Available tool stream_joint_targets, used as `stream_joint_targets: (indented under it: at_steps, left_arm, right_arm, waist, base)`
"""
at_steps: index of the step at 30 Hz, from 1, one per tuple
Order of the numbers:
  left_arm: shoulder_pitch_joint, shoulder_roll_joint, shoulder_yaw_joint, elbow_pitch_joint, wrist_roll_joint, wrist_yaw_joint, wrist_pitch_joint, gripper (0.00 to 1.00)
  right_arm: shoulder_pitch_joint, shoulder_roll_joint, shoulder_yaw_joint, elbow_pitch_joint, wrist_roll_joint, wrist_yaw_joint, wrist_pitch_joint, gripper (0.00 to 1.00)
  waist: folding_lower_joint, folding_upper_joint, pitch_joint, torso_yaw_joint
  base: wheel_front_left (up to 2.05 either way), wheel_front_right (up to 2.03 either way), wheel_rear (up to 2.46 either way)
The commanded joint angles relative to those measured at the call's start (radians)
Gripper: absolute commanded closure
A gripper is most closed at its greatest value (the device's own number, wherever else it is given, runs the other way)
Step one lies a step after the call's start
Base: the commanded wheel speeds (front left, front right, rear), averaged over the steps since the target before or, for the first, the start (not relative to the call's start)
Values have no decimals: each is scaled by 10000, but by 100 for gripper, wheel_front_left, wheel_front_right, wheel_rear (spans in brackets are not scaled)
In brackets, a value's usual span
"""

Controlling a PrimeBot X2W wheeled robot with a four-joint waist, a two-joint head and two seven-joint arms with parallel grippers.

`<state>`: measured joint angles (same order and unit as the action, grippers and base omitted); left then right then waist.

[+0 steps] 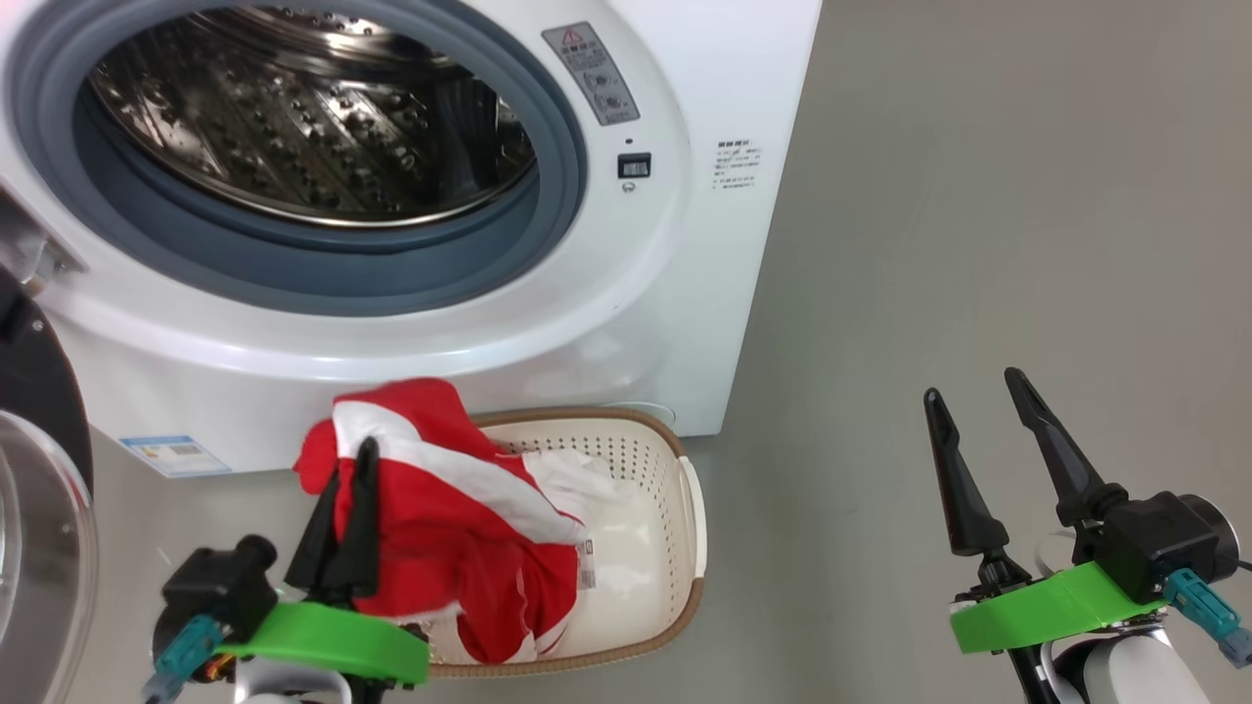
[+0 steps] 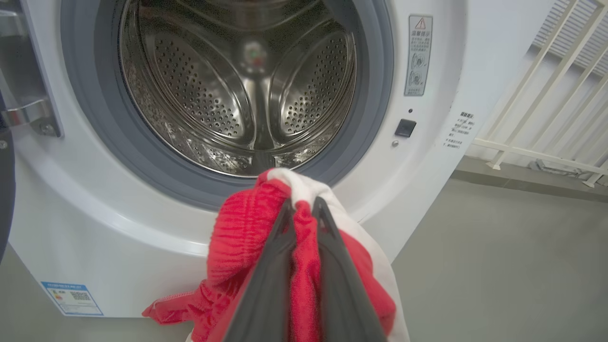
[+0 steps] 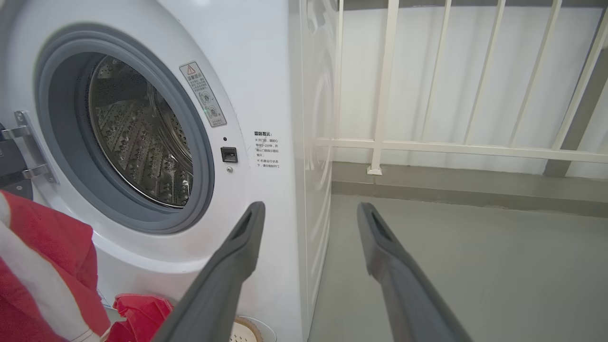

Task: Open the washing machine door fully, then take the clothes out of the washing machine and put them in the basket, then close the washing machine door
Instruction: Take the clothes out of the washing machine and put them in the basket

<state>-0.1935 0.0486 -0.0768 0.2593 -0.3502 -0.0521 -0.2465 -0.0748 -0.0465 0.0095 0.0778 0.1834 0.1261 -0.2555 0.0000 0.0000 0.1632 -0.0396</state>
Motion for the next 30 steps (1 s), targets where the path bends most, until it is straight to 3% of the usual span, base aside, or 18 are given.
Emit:
stream_joint_targets:
  at_steps: [1, 30]
  left_arm:
    - [-503, 98, 227, 46, -102, 18, 21, 100]
    - [-5369, 348, -185, 8226, -775, -533, 720, 100]
  right_arm:
    - [-125, -37, 232, -278, -44, 46, -63, 0]
    - [-1515, -37, 710, -498, 29, 46, -63, 0]
  waist:
    - [0, 0, 169, -21]
    - [0, 0, 3501, -754]
  base:
    - [0, 0, 0]
    - [0, 0, 0]
